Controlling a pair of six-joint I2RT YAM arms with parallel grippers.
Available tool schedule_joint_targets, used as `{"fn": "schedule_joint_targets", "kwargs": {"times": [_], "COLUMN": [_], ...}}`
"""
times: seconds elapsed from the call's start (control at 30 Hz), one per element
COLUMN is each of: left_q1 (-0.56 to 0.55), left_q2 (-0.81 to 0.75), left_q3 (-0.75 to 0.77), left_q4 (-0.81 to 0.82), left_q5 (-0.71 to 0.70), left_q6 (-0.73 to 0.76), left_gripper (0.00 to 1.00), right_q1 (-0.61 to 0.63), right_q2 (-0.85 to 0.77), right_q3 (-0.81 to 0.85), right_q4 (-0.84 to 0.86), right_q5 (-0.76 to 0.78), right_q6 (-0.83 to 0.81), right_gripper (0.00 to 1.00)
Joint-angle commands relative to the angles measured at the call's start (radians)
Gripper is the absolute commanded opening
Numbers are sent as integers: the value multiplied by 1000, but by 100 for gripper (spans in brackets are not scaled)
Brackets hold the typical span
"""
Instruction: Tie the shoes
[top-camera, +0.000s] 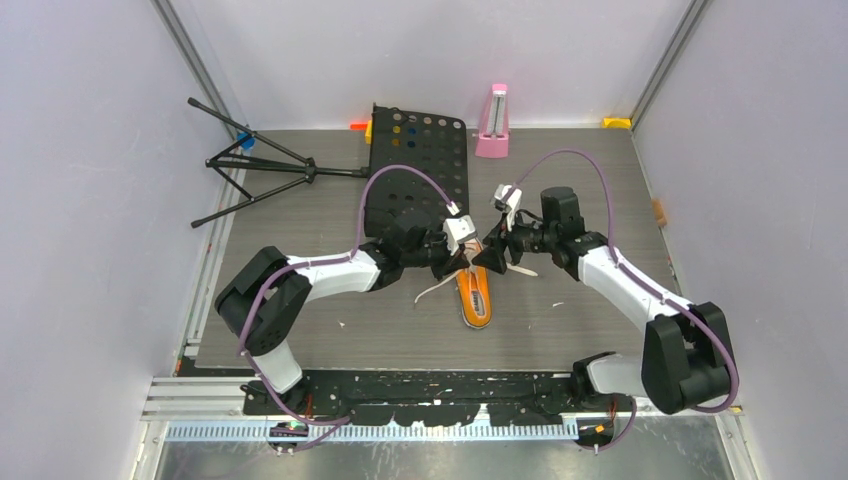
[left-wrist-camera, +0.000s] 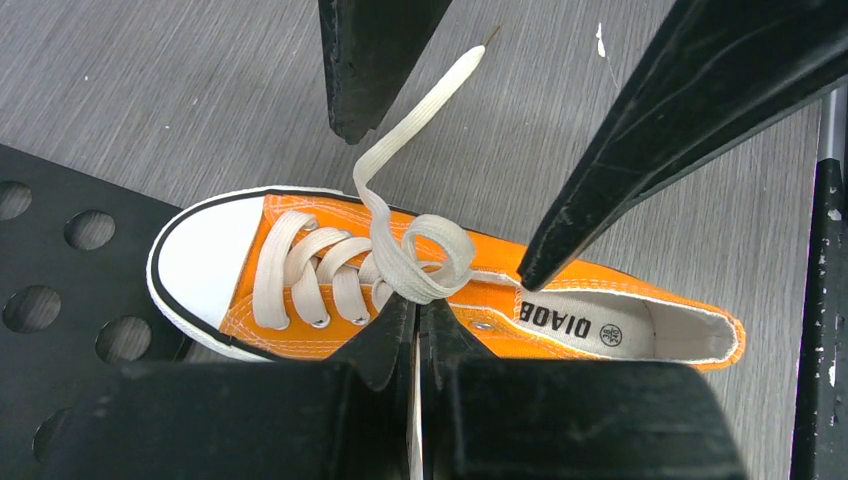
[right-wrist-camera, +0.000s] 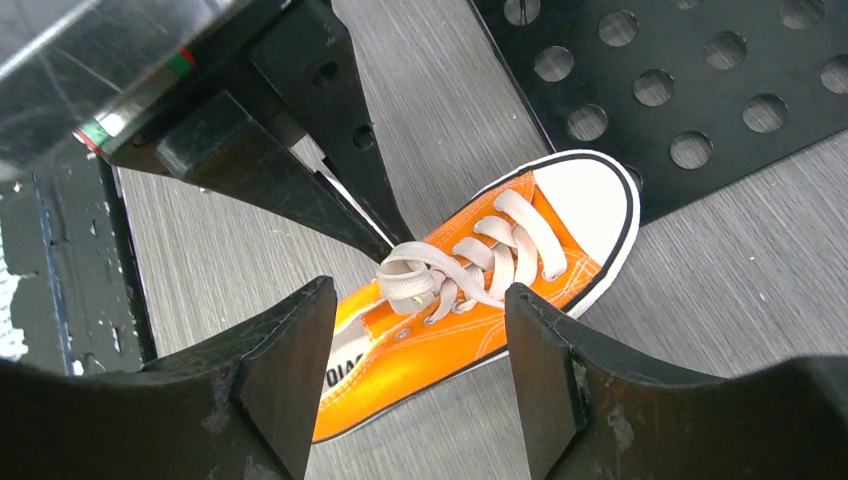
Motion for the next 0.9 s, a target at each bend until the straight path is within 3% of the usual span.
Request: {"fn": "schedule_joint_targets", "kwargs": {"times": [0.0, 0.27, 0.6, 0.87], "left_q1": [-1, -1, -1, -1], "left_q2": [-40, -41, -51, -48], "left_q3": [32, 51, 59, 61], "left_q4": [10, -39, -64, -64], "left_q5": [22, 21, 17, 19], "left_q6": [8, 25, 39, 40], "left_gripper": [0, 0, 0, 0], "right_q1": [-18, -2, 27, 49], "right_q2": [36, 51, 20, 68], "right_q3": [68, 58, 20, 33], "right_q4": [-108, -85, 24, 57], "right_q5": [-59, -70, 32, 2], "right_q6": [-203, -244, -264, -272], "right_gripper": [68, 69, 73, 71]}}
